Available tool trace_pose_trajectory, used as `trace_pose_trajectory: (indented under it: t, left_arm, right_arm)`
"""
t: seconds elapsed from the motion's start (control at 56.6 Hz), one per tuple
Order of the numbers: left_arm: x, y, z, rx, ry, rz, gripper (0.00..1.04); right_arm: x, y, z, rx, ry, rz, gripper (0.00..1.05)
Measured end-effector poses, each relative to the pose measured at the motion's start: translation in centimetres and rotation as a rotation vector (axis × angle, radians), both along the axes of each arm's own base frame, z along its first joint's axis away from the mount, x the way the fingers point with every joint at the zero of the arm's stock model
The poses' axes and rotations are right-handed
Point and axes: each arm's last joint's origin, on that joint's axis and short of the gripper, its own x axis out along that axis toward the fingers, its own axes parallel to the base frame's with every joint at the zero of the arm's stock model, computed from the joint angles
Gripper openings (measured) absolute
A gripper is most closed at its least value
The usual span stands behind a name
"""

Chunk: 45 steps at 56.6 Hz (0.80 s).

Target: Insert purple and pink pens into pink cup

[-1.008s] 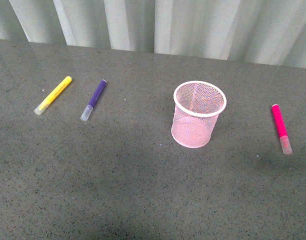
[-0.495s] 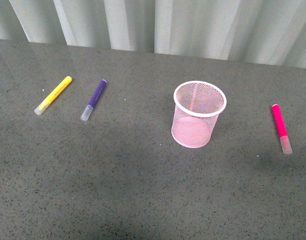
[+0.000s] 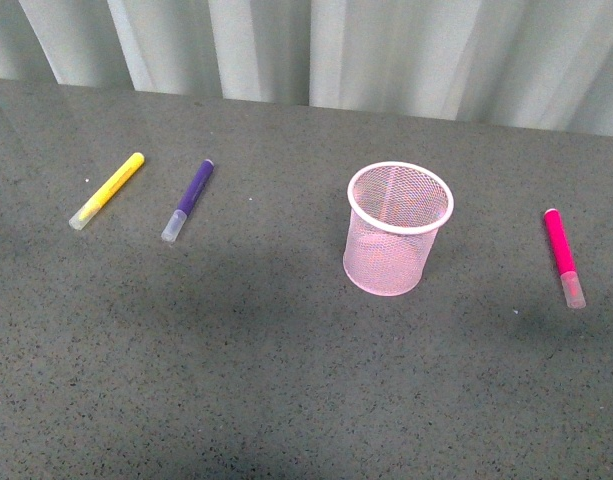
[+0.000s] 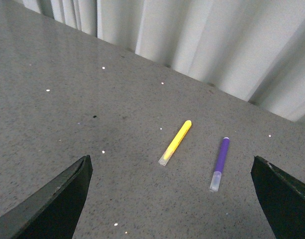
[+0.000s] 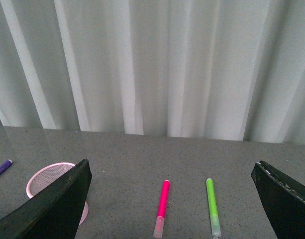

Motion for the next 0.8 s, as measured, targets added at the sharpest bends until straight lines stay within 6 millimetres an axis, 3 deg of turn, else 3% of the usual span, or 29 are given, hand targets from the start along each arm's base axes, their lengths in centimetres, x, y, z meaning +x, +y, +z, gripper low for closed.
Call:
trace_pose_trajectory:
  t: [0.194,0.407,0.601,0.796]
  left_arm:
    - [5.8,-1.4,-0.8,0.006,0.180,-0.069,0.98]
    - [11.8,-5.7,-2.8,0.048,0.457,-0.292,0.98]
    - [15.0,-7.9,-4.0,0.062,0.638,-0.365,0.98]
    - [17.2,-9.7,-5.0,0.087,0.700,-0.419,0.98]
  right_arm:
    - [0.0,0.0,0.0,0.000,0.000,0.000,0.98]
    - [0.0,0.0,0.0,0.000,0.000,0.000,0.98]
    - [0.0,0.0,0.0,0.000,0.000,0.000,0.98]
    - [0.0,0.0,0.0,0.000,0.000,0.000,0.98]
